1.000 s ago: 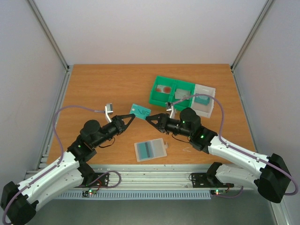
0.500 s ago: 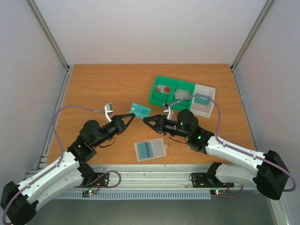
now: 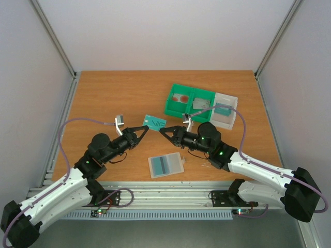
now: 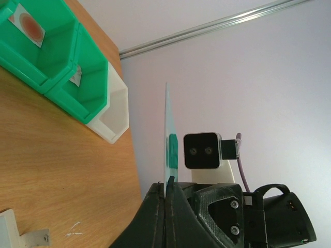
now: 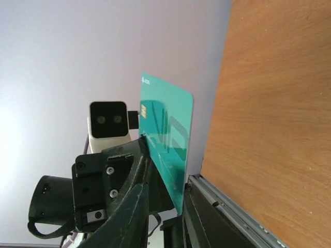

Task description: Take the credit cards out of the card holder

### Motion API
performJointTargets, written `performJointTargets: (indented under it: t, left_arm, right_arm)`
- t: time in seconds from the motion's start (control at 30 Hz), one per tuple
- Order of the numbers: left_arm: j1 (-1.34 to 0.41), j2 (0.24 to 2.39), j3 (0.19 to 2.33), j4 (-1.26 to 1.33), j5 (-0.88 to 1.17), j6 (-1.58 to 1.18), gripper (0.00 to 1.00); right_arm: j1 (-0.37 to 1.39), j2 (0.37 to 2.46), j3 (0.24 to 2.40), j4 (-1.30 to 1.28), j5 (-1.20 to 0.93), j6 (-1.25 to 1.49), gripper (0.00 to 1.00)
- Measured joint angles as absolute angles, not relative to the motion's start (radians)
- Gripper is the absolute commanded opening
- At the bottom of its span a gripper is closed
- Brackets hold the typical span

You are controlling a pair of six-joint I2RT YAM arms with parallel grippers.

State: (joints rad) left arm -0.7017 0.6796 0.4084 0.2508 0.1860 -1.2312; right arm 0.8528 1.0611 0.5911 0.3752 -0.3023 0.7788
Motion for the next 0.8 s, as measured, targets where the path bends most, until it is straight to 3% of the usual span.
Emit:
performJointTargets:
  t: [0.17, 0.27, 0.33, 0.47, 0.6, 0.63, 0.8]
  left_arm:
    - [-0.702, 0.68, 0.397, 0.27, 0.186, -1.246, 0.0]
    - [-0.702, 0.68, 0.397, 0.281, 0.187, -1.249, 0.02]
    - [-0.702, 0.68, 0.396, 0.282, 0.187, -1.251, 0.15]
    - [-0.702, 0.679, 0.396, 0.274, 0.197, -1.248, 0.6]
    - [-0.702, 0.674, 0.411, 0.2, 0.212, -1.211, 0.82]
    - [-0.702, 0.676, 0.426, 0.167, 0.216, -1.197, 0.95]
    - [-0.702, 0.692, 0.477, 0.091, 0.235, -1.128, 0.99]
  right_arm:
    - [0.853, 1.057, 0.591, 0.374, -0.296, 0.764, 0.03]
    - [0.853, 1.057, 0.588, 0.387, -0.294, 0.763, 0.01]
    - [0.853, 1.057, 0.587, 0.401, -0.295, 0.761, 0.01]
    - [0.853, 1.049, 0.587, 0.389, -0.295, 0.746, 0.01]
    - [0.853, 1.009, 0.598, 0.281, -0.294, 0.706, 0.01]
    - [0.852, 0.994, 0.604, 0.24, -0.293, 0.692, 0.01]
    - [0.835, 0.921, 0.677, 0.007, -0.283, 0.579, 0.01]
